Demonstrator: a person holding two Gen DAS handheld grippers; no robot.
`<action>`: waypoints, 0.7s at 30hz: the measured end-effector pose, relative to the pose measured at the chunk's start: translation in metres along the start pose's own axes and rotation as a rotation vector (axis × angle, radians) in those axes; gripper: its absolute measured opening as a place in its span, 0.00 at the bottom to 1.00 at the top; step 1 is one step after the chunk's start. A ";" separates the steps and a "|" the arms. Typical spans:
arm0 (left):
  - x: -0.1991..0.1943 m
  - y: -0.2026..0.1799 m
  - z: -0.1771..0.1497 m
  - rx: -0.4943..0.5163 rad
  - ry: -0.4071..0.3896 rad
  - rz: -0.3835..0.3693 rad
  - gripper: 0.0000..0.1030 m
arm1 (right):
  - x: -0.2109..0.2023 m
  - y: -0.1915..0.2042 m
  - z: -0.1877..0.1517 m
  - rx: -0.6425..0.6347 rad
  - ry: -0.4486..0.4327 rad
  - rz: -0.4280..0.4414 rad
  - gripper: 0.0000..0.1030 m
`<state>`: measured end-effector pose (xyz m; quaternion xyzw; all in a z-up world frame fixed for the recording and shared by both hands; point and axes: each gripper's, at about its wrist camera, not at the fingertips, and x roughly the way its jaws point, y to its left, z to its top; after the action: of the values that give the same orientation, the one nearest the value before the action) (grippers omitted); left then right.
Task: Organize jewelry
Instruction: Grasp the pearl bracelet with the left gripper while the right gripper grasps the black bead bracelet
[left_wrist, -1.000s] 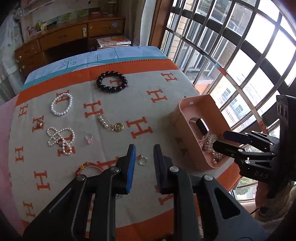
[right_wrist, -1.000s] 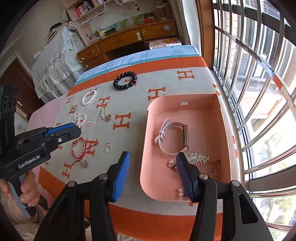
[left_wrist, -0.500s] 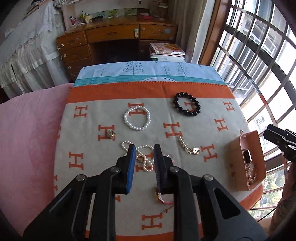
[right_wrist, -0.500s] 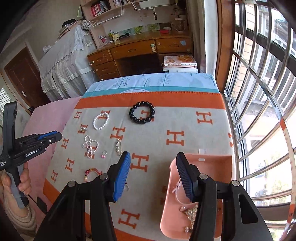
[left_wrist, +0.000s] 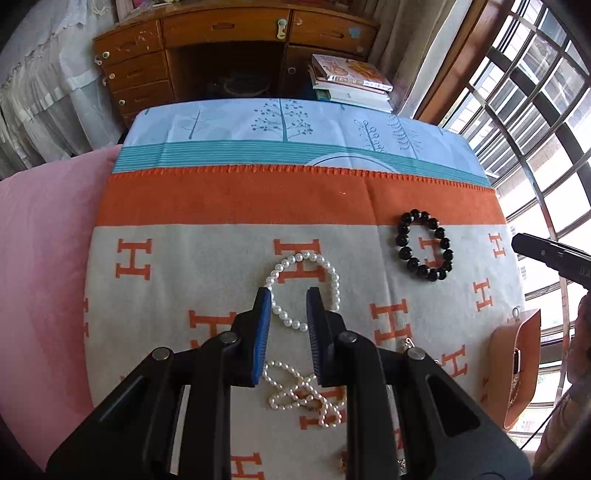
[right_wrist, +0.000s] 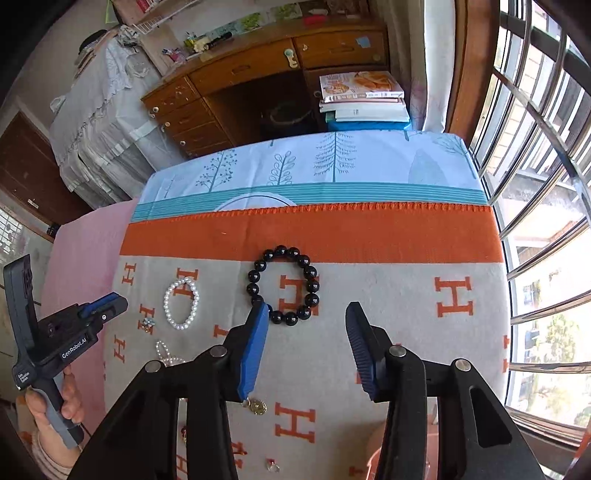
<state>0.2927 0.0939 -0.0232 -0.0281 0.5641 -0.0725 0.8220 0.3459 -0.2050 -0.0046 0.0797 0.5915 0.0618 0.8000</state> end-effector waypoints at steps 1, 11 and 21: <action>0.012 0.002 0.003 -0.003 0.019 0.003 0.16 | 0.015 0.002 0.005 -0.001 0.022 -0.013 0.38; 0.078 0.015 0.011 -0.027 0.102 -0.016 0.16 | 0.113 0.007 0.014 0.003 0.136 -0.070 0.28; 0.090 0.013 0.013 -0.030 0.108 -0.007 0.16 | 0.147 0.015 0.007 -0.042 0.147 -0.141 0.22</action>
<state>0.3381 0.0924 -0.1031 -0.0387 0.6085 -0.0684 0.7896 0.3956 -0.1620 -0.1376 0.0165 0.6512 0.0232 0.7584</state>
